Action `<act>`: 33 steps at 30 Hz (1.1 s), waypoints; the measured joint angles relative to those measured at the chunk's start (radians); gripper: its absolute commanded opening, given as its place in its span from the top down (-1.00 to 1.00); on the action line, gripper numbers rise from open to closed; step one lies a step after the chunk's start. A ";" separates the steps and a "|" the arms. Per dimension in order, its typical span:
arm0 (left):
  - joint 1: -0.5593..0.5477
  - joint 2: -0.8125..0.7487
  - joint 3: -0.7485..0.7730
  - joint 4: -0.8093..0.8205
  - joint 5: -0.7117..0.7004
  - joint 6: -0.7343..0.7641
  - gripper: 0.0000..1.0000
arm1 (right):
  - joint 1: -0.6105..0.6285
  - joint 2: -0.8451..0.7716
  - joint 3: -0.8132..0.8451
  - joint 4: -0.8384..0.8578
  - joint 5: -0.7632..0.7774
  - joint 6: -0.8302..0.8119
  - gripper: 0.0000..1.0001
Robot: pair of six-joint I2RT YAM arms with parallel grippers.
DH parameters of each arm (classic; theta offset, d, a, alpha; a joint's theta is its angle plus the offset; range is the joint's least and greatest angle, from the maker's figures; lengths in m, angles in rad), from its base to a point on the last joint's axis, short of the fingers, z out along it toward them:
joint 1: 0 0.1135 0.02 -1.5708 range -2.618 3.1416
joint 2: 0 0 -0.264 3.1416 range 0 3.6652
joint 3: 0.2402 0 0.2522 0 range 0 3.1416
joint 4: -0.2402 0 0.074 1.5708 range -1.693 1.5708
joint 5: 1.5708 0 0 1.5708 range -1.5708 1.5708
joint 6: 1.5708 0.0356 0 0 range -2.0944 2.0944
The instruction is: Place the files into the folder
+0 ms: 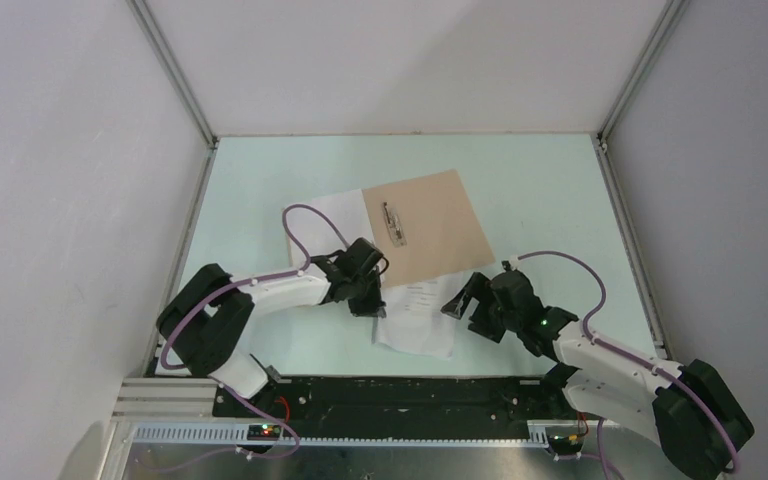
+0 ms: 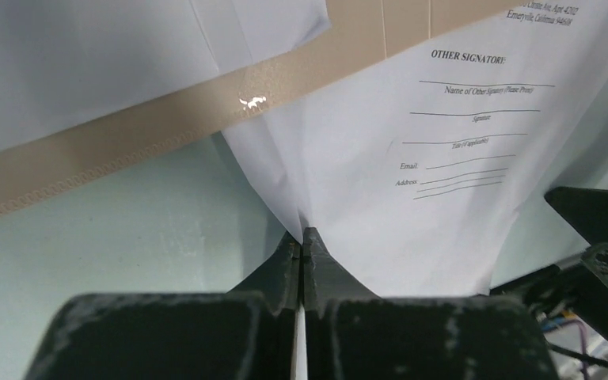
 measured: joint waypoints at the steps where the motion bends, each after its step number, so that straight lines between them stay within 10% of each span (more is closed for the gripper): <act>1: 0.005 0.000 0.001 -0.002 0.013 0.000 1.00 | -0.002 -0.006 -0.003 -0.002 -0.006 0.003 -0.88; 16: 0.123 -0.104 0.001 -0.024 0.315 -0.021 1.00 | -0.038 0.131 -0.083 0.332 -0.171 0.169 -0.75; 18: 0.124 -0.106 0.001 -0.024 0.332 -0.020 1.00 | -0.039 0.141 -0.089 0.354 -0.172 0.190 -0.58; 21: 0.124 -0.110 -0.002 -0.023 0.344 -0.020 1.00 | -0.041 0.156 -0.097 0.372 -0.163 0.207 0.26; 25: 0.126 -0.125 -0.032 -0.023 0.346 -0.016 0.25 | -0.045 0.187 -0.104 0.371 -0.151 0.209 1.00; 29: 0.126 -0.156 -0.049 -0.055 0.335 0.016 -0.40 | -0.010 0.166 -0.097 0.314 -0.126 0.196 1.00; 33: 0.132 -0.222 -0.015 -0.142 0.275 0.063 -0.46 | 0.100 0.023 -0.016 0.061 -0.029 0.147 1.00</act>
